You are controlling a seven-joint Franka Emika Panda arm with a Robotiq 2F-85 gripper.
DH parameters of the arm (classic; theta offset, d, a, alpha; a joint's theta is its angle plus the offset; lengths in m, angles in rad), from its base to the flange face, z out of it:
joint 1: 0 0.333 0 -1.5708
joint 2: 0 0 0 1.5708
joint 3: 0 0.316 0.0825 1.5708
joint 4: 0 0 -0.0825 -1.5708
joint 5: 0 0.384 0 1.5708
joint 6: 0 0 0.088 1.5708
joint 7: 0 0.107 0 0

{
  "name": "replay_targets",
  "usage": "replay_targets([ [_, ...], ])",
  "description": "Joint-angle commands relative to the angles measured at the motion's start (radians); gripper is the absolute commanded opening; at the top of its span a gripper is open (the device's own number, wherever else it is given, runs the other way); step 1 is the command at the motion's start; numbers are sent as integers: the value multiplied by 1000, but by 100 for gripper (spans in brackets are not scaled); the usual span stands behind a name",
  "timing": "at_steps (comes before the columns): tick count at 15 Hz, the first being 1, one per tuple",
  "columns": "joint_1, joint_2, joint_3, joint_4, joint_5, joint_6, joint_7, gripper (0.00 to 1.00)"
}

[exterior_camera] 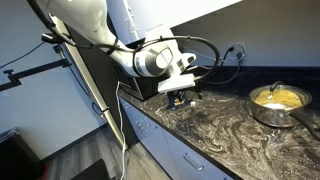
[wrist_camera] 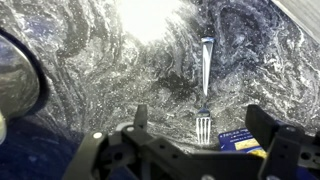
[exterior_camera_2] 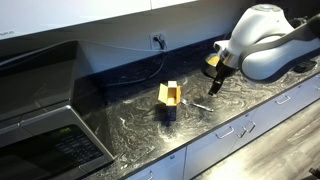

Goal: Move the silver fork to the left

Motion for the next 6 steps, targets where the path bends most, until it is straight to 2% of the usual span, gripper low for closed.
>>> replay_targets([
  [1, -32, -96, 24, -74, 32, -10, -61, 100],
  [2, -35, -104, 22, -78, 34, -12, -74, 100],
  [3, -8, -53, -1, -34, 13, 0, -34, 100],
  [6, -13, -72, -2, -50, 18, 0, -45, 100],
])
